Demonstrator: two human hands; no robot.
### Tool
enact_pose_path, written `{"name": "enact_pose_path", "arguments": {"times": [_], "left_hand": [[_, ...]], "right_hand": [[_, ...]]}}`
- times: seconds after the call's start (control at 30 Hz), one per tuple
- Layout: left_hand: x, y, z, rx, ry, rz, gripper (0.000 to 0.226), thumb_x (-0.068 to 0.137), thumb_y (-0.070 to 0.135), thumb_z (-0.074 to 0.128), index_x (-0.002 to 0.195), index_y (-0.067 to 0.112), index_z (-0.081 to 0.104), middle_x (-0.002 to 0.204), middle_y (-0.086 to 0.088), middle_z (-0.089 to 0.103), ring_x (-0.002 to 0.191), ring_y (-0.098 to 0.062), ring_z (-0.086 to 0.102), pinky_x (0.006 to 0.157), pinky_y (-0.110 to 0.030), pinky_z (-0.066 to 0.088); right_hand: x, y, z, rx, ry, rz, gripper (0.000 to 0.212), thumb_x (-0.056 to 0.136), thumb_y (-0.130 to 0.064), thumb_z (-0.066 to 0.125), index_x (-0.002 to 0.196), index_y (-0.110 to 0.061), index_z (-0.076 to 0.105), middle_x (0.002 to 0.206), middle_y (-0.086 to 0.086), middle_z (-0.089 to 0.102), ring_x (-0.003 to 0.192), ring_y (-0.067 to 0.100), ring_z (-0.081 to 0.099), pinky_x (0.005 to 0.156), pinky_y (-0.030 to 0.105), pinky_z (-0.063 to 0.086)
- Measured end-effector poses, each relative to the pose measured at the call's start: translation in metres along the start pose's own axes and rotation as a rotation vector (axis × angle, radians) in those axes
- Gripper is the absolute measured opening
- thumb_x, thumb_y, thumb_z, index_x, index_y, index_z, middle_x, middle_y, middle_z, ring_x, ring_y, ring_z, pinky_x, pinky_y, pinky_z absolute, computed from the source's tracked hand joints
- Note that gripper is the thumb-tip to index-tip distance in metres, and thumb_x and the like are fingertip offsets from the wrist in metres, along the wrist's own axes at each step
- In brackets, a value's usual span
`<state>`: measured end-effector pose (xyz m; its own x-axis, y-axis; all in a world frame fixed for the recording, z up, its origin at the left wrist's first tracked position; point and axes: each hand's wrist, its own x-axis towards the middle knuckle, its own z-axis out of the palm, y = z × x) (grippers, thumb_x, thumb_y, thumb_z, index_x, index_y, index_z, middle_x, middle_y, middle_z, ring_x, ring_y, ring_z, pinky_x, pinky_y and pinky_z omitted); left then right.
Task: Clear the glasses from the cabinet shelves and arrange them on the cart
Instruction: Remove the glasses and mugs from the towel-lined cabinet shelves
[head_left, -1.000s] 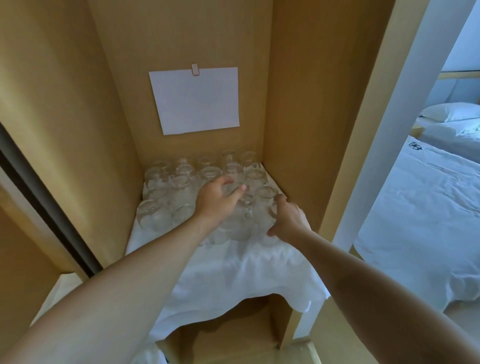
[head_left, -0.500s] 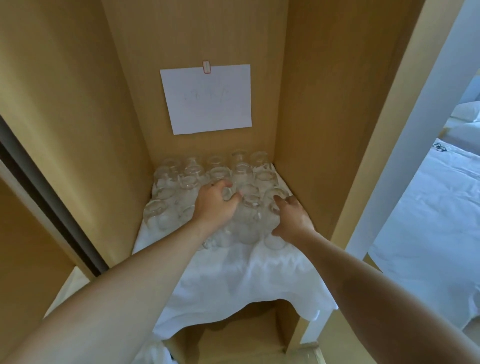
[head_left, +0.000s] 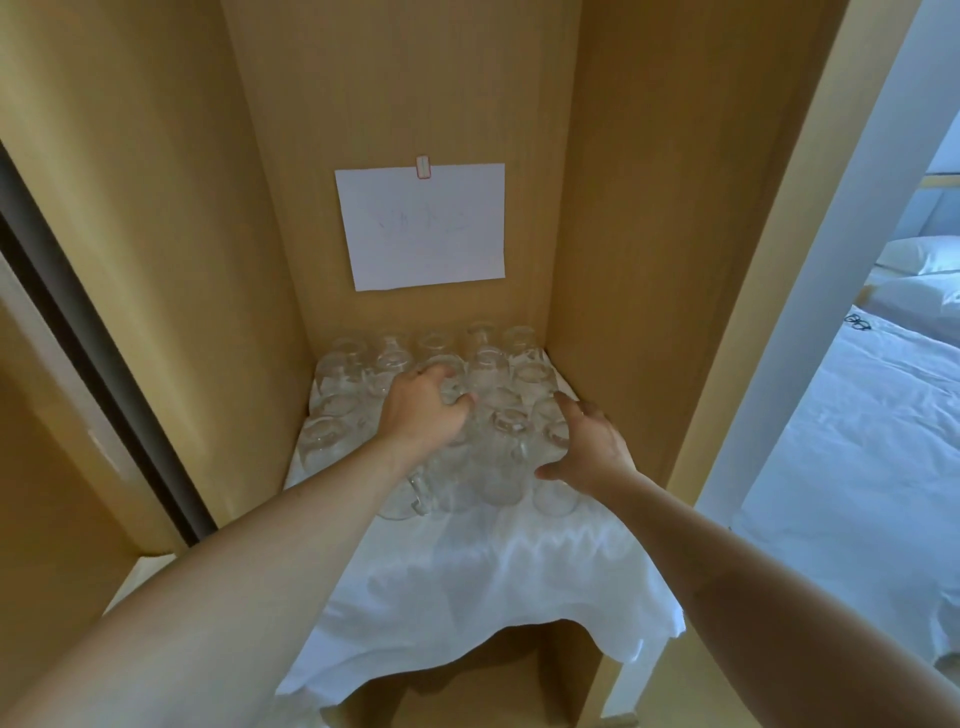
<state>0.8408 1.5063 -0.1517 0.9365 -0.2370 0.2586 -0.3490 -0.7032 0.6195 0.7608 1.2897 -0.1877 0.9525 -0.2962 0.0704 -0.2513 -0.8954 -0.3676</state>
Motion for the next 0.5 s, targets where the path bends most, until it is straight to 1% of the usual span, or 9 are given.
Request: {"name": "enact_pose_path", "arguments": {"times": [0.1,0.23,0.33,0.43,0.5], "left_hand": [[0.002,-0.006,-0.013,0.000,-0.001,-0.003,0.058,0.086,0.056,0.065,0.136,0.026,0.059,0.138,-0.008,0.060,0.128,-0.030,0.055,0.100,-0.034,0.045],[0.003,-0.016,-0.034,0.019,0.004,0.006,0.059,0.088,0.054,0.066,0.138,0.023,0.058,0.140,-0.008,0.058,0.133,-0.032,0.048,0.107,-0.037,0.042],[0.002,-0.026,-0.052,0.030,0.037,0.008,0.053,0.089,0.049,0.067,0.136,0.025,0.060,0.138,-0.007,0.060,0.132,-0.031,0.048,0.105,-0.034,0.041],[0.002,-0.038,-0.069,0.057,0.048,0.019,0.053,0.090,0.047,0.066,0.136,0.022,0.060,0.138,-0.003,0.060,0.133,-0.029,0.046,0.107,-0.032,0.036],[0.002,-0.044,-0.079,0.038,0.028,0.006,0.057,0.091,0.045,0.065,0.141,0.020,0.056,0.140,-0.007,0.058,0.134,-0.030,0.047,0.110,-0.035,0.039]], "right_hand": [[0.000,-0.016,-0.007,-0.030,0.041,-0.028,0.114,0.069,-0.046,0.089,0.158,-0.030,0.020,0.154,0.005,0.039,0.137,0.032,0.040,0.106,0.042,0.043],[0.002,-0.048,-0.011,-0.030,0.064,-0.066,0.106,0.071,-0.048,0.087,0.156,-0.031,0.025,0.156,0.005,0.038,0.137,0.034,0.039,0.103,0.043,0.043],[0.005,-0.075,-0.007,-0.015,0.093,-0.108,0.098,0.076,-0.051,0.081,0.155,-0.029,0.028,0.153,0.007,0.042,0.136,0.033,0.040,0.101,0.044,0.043],[0.009,-0.101,-0.002,0.017,0.102,-0.140,0.091,0.080,-0.052,0.077,0.154,-0.026,0.032,0.151,0.008,0.045,0.137,0.032,0.042,0.104,0.042,0.044],[0.010,-0.117,0.002,0.029,0.110,-0.154,0.089,0.081,-0.052,0.075,0.154,-0.026,0.032,0.151,0.007,0.045,0.137,0.032,0.043,0.107,0.044,0.043]]}}
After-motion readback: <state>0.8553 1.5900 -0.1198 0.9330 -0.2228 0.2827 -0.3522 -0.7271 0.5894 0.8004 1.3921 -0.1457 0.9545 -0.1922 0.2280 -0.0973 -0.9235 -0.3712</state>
